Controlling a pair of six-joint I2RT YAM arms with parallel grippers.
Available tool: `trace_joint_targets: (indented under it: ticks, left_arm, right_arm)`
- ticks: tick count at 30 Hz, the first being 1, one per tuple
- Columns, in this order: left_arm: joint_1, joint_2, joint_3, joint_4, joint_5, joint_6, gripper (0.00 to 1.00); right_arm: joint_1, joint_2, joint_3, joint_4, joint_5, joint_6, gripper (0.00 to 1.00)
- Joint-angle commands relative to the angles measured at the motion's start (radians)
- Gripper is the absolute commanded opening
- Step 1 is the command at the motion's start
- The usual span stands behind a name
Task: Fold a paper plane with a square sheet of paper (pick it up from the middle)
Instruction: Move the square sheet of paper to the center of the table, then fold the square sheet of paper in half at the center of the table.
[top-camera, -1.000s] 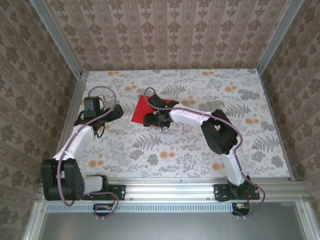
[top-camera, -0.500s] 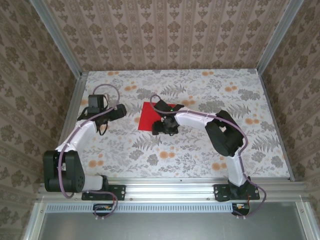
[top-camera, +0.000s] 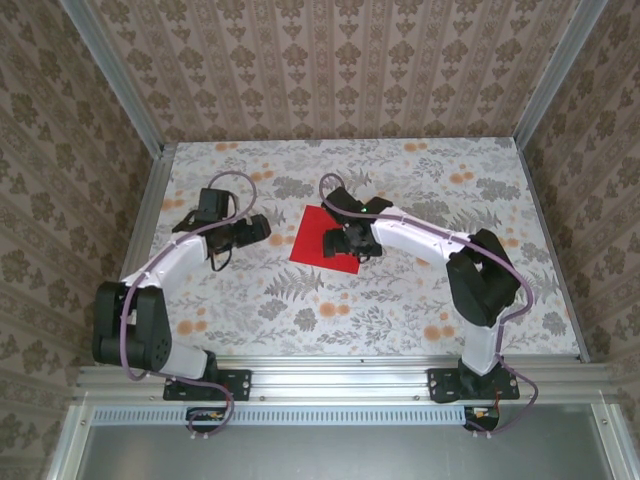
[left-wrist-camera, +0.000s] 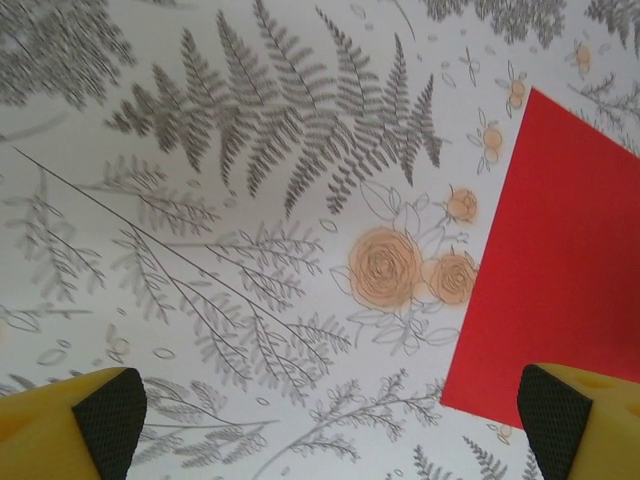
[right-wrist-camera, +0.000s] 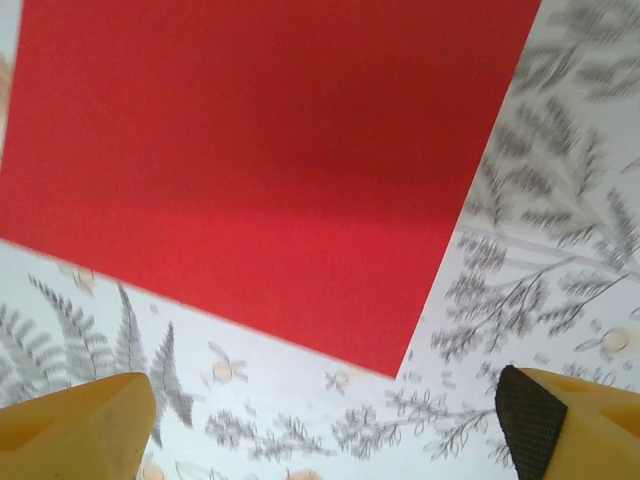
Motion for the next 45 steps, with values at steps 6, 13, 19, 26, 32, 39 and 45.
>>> trace_joint_targets:
  ticks: [6, 13, 19, 26, 32, 39, 45]
  left_arm:
    - [-0.016, 0.022, 0.038, -0.063, -0.002, -0.127, 0.98]
    - [0.0, 0.026, 0.028, -0.076, -0.017, -0.174, 0.98]
    - [0.016, 0.027, 0.024, -0.084, -0.033, -0.184, 0.98]
    - [0.04, 0.037, 0.018, -0.091, -0.027, -0.185, 0.99]
    - [0.037, 0.052, 0.013, -0.086, -0.006, -0.187, 0.99]
    - [0.038, 0.043, -0.006, -0.088, -0.009, -0.194, 1.0]
    - [0.037, 0.044, -0.009, -0.09, -0.004, -0.195, 1.0]
  right_arm:
    - [0.019, 0.28, 0.281, -0.002, 0.038, 0.112, 0.88]
    - [0.064, 0.418, 0.42, -0.115, 0.115, 0.003, 0.81]
    - [0.117, 0.422, 0.365, -0.187, 0.213, -0.187, 0.85]
    - [0.138, 0.197, 0.024, -0.105, 0.082, -0.392, 0.88]
    - [0.134, 0.065, 0.068, -0.132, 0.097, -0.25, 1.0]
    - [0.101, 0.16, 0.174, -0.218, 0.146, -0.038, 1.0]
    - [0.082, 0.24, 0.24, -0.215, 0.097, -0.014, 1.0]
